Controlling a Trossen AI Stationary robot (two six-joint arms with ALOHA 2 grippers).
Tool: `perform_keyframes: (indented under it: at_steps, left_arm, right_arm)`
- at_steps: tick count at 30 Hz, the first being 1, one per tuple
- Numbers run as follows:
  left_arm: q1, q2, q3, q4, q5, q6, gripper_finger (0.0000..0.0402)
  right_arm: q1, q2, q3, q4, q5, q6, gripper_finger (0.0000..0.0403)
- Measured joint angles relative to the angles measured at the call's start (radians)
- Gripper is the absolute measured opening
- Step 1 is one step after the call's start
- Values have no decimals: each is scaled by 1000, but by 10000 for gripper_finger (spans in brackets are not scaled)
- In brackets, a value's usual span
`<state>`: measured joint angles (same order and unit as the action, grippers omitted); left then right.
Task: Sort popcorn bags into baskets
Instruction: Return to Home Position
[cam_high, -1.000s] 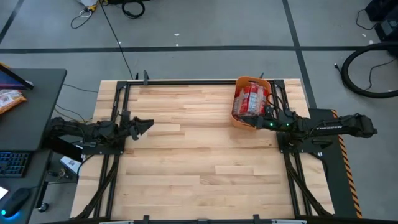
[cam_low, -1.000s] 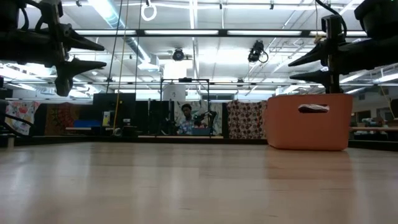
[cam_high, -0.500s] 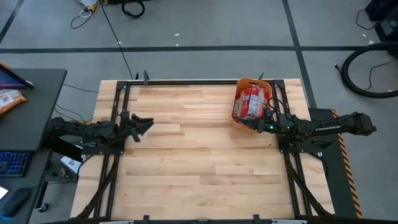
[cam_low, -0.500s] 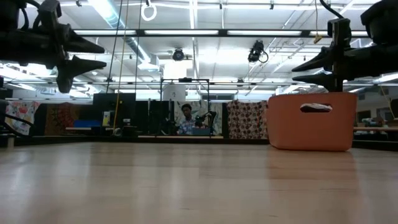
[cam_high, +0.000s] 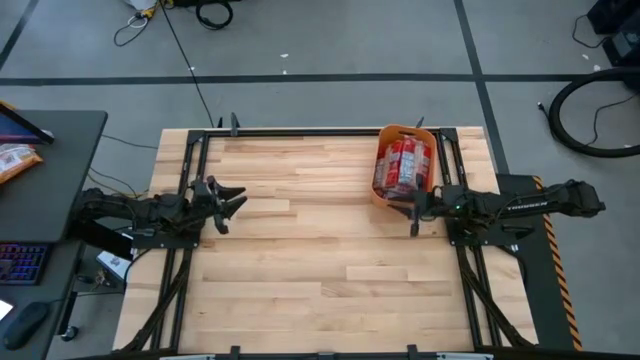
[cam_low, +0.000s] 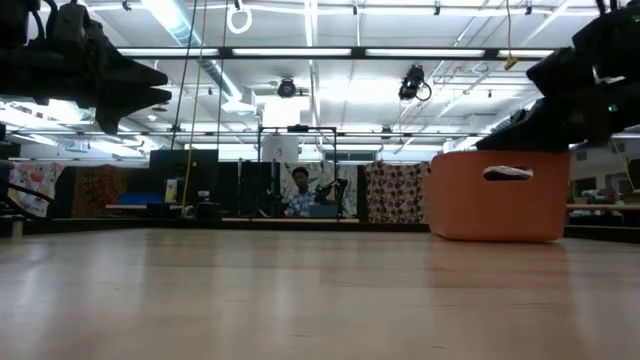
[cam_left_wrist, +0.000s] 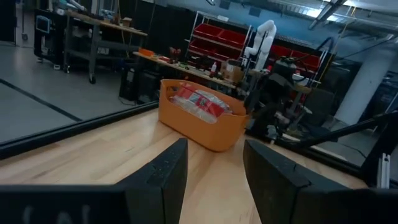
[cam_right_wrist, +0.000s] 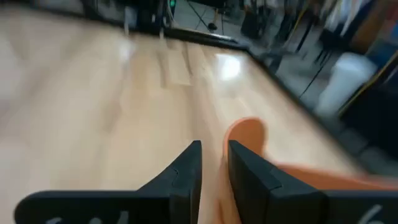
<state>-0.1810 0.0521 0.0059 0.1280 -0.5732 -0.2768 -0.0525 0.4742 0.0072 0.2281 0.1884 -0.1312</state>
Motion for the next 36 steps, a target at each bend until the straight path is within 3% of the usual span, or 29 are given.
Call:
perform_keyframes:
  at_steps: [2, 5, 36]
  left_arm:
    - [0, 0, 0, 0, 0, 0, 160]
    - [0, 0, 0, 1, 0, 0, 160]
    - [0, 0, 0, 1, 2, 0, 160]
  right_arm:
    - [0, 1, 0, 1, 1, -172, 83]
    - [-1, 2, 0, 21, 1, -283, 83]
    - [-1, 2, 0, 40, 0, -284, 84]
